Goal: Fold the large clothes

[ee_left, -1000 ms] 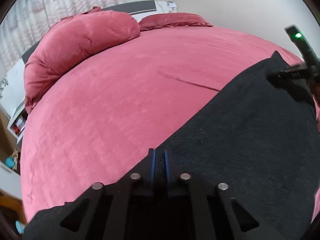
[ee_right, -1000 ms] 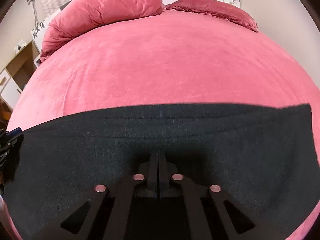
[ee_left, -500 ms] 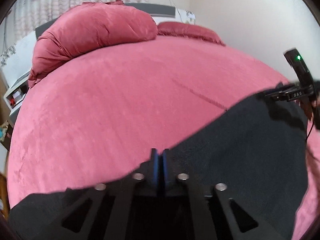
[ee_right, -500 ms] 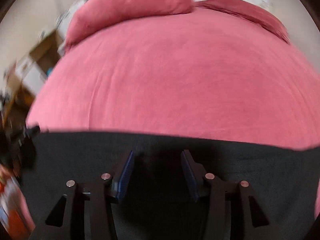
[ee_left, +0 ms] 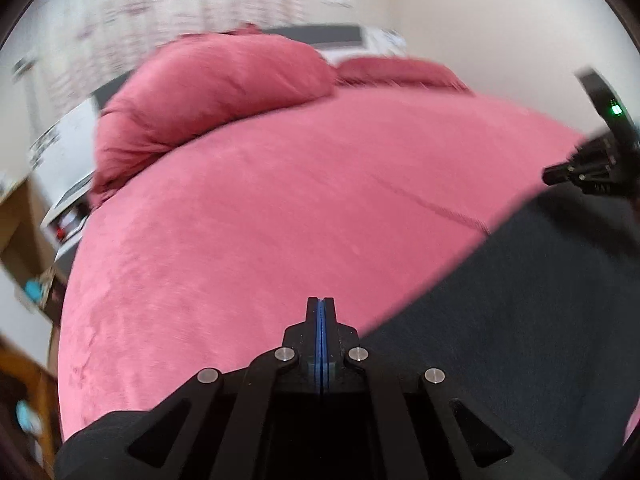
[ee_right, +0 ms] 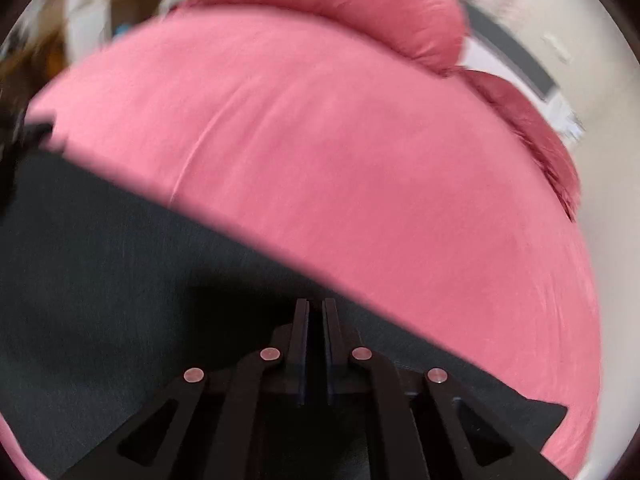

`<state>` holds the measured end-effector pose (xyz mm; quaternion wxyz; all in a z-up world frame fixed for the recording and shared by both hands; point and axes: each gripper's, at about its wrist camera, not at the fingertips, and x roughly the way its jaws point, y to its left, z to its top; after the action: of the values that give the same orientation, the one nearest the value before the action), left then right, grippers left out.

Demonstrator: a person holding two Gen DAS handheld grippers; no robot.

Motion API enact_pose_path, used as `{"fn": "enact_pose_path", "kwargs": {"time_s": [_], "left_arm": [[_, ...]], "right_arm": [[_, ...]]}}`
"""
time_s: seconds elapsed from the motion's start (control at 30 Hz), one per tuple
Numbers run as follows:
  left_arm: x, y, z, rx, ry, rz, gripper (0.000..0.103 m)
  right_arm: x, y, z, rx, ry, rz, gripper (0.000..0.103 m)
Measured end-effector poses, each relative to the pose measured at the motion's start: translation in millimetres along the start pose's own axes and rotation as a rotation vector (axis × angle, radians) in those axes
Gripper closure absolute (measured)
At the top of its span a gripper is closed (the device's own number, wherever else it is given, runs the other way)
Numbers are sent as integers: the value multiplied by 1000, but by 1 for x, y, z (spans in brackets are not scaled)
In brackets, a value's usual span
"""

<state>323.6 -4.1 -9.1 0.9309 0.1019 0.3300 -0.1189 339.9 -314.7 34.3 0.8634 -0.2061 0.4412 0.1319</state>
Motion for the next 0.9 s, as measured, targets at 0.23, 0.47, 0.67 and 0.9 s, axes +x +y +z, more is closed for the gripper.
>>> {"fn": "enact_pose_path", "kwargs": {"time_s": [0.23,0.47,0.67,0.9], "left_arm": [[31,6,-21,-46,87,82,93],[21,28,-32,-171,60,154,34],[-23,12,-44,-196,-7,90,31],[-40,-24,-68,-207,51,-71,19]], "right_arm": [[-2,-51,-4,353,-79,61,66],[-56,-79,-125,672,-145,190,60],[-118,-116,-265,1008,-218,143,60],[-137,-156,-382,1385,-262,88,43]]}}
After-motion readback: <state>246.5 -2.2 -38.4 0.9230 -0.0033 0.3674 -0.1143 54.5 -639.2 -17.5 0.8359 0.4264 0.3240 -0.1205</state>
